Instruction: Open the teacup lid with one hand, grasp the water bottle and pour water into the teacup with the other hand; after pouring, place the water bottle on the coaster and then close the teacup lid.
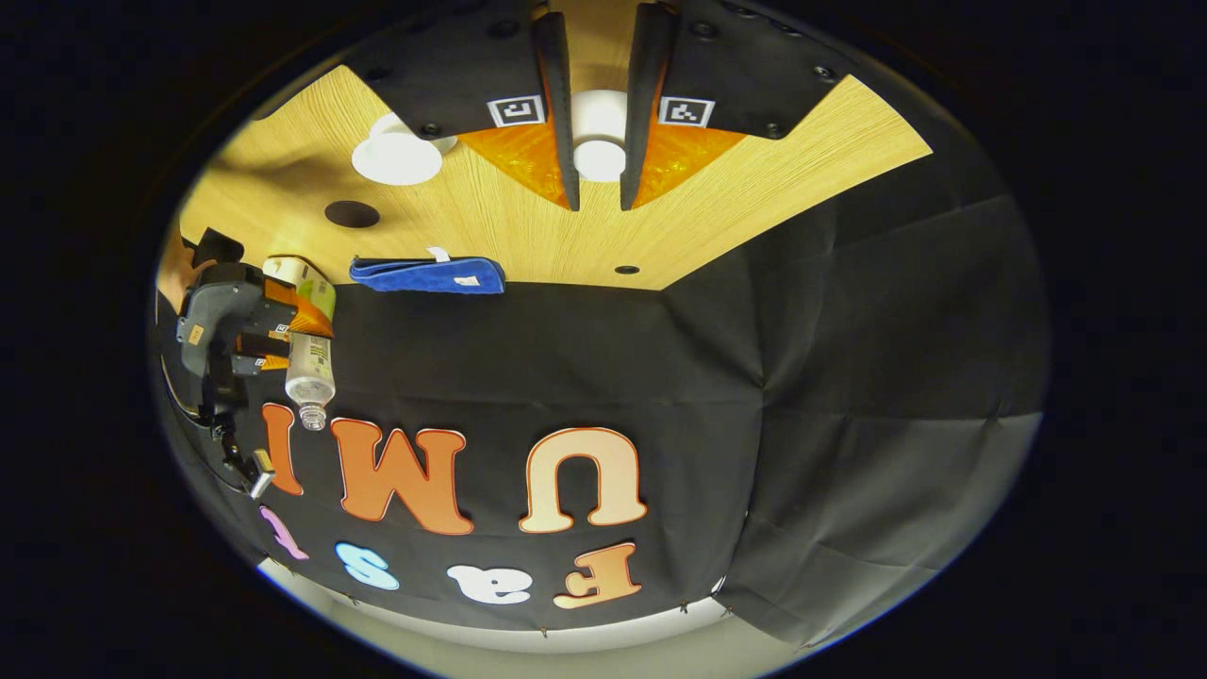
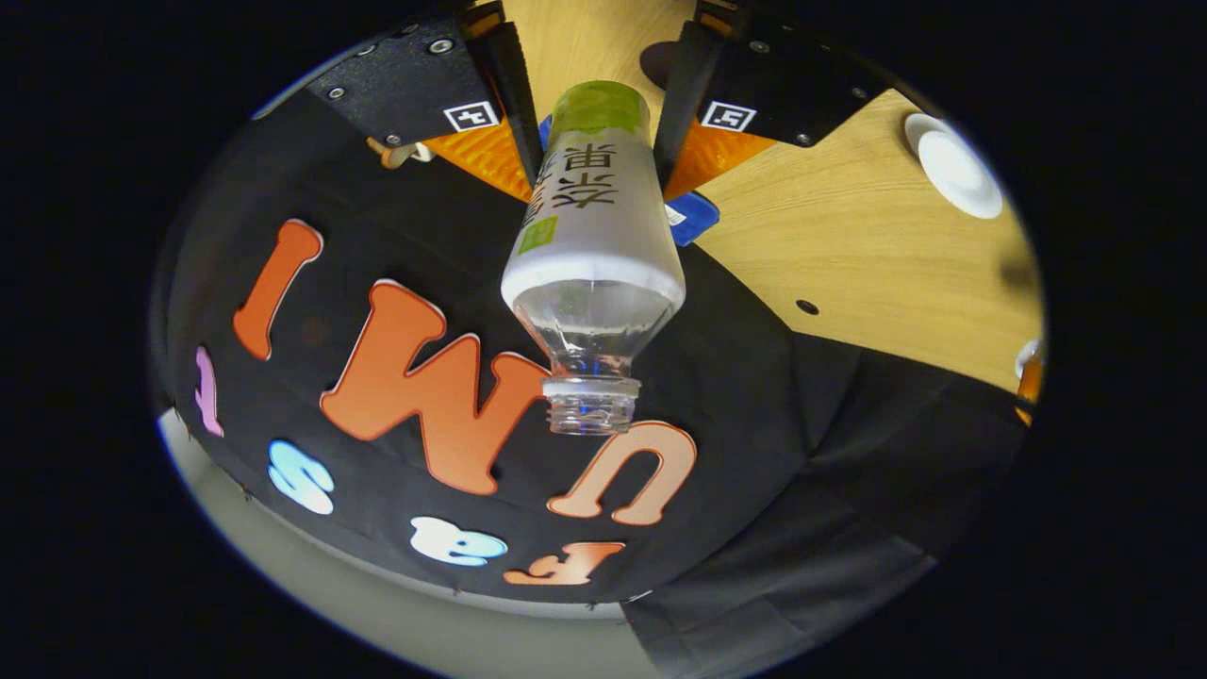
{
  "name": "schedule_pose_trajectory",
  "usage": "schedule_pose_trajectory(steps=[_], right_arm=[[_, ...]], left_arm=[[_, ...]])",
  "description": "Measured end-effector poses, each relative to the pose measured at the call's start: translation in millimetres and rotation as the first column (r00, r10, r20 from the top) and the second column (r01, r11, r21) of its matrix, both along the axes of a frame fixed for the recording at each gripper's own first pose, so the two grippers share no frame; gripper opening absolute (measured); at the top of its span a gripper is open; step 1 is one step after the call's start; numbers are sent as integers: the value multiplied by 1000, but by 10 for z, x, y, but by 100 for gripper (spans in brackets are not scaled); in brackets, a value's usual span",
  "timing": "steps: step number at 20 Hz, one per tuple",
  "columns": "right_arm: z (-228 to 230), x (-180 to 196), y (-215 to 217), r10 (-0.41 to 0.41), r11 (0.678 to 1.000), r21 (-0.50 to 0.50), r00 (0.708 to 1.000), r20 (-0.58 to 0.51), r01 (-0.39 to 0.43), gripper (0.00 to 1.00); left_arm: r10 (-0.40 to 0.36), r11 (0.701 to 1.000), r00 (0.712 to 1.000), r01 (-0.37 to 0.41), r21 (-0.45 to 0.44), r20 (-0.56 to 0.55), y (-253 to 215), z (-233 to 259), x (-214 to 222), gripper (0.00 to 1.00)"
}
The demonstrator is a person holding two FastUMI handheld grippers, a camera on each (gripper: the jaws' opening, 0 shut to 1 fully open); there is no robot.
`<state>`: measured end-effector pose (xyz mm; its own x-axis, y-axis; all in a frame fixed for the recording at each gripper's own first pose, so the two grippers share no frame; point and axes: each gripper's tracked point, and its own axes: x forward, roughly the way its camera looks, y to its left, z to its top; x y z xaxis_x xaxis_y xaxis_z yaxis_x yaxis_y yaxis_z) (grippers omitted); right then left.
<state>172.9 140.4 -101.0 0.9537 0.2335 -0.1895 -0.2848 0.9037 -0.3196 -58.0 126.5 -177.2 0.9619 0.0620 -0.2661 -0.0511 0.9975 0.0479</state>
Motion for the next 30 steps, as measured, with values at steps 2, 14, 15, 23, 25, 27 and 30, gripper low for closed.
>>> schedule_pose_trajectory(steps=[2, 14, 15, 23, 25, 27, 30], right_arm=[[-80, 41, -20, 10, 993, 119, 997, -74, -1, 64], [-970, 159, 13, 0, 959, 270, 947, -320, 91, 64], [-1030, 152, 13, 2, 957, 274, 942, -335, 96, 64], [-1257, 117, -26, 9, 933, 334, 922, -387, 131, 64], [-1239, 130, -42, 14, 934, 335, 923, -386, 126, 64], [-1257, 97, -19, 31, 926, 355, 916, -400, 124, 67], [-1163, 86, -66, 37, 907, 398, 917, -397, 136, 92]], left_arm=[[-1, 1000, 1000, 1, 1, 2, -27, -1, -9, 30], [-37, 999, 999, 36, -21, -23, -305, -95, 64, 29], [-38, 999, 999, 38, -20, -23, -323, -102, 80, 30], [-67, 997, 997, 66, -27, -37, -518, -141, 131, 29], [-83, 996, 996, 81, -36, -30, -614, -105, 166, 30], [-102, 994, 995, 101, -46, -19, -732, -70, 222, 30], [-144, 986, 990, 144, -81, 1, -985, -17, 320, 30]])
